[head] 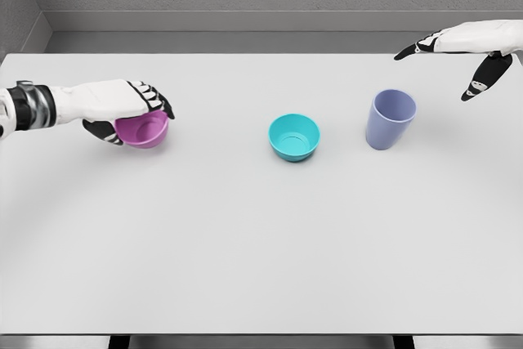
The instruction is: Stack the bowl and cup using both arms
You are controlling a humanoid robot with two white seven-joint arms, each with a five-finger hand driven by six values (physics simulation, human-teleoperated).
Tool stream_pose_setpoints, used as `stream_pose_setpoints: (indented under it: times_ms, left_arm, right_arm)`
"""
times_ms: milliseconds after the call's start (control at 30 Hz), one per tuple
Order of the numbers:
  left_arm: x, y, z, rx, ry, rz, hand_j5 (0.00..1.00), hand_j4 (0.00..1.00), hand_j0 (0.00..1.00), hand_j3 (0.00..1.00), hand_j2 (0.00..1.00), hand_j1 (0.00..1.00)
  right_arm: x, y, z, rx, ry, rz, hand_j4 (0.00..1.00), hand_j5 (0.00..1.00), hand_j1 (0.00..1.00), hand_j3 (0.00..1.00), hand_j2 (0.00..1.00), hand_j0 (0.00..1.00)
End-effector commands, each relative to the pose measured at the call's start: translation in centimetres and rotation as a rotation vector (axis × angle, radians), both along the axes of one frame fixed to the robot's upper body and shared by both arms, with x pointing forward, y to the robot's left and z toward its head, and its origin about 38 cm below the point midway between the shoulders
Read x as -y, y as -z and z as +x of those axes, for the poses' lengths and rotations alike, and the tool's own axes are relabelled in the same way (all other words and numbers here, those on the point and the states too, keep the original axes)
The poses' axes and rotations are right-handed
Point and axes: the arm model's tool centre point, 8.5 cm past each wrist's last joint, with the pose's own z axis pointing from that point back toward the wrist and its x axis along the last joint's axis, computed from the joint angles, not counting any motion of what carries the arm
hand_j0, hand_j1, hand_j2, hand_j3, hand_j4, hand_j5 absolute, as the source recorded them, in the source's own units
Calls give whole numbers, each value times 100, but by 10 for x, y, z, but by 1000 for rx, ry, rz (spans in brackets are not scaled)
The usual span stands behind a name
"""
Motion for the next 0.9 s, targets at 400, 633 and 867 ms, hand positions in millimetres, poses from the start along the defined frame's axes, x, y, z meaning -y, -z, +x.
stream_pose_setpoints:
  times_ms: [400,633,867]
  left_arm:
    - [27,-5,-3,23,60,-36,58,58,58,58,58,58]
    - [42,-10,-6,39,98,-53,58,58,58,58,58,58]
    - [58,-9,-5,41,122,-77,58,58,58,58,58,58]
  right_arm:
    - [1,-1,0,1,6,5,100,100,100,100,100,100]
    - [1,-1,0,1,6,5,100,100,100,100,100,100]
    - [2,-1,0,1,8,3,100,100,100,100,100,100]
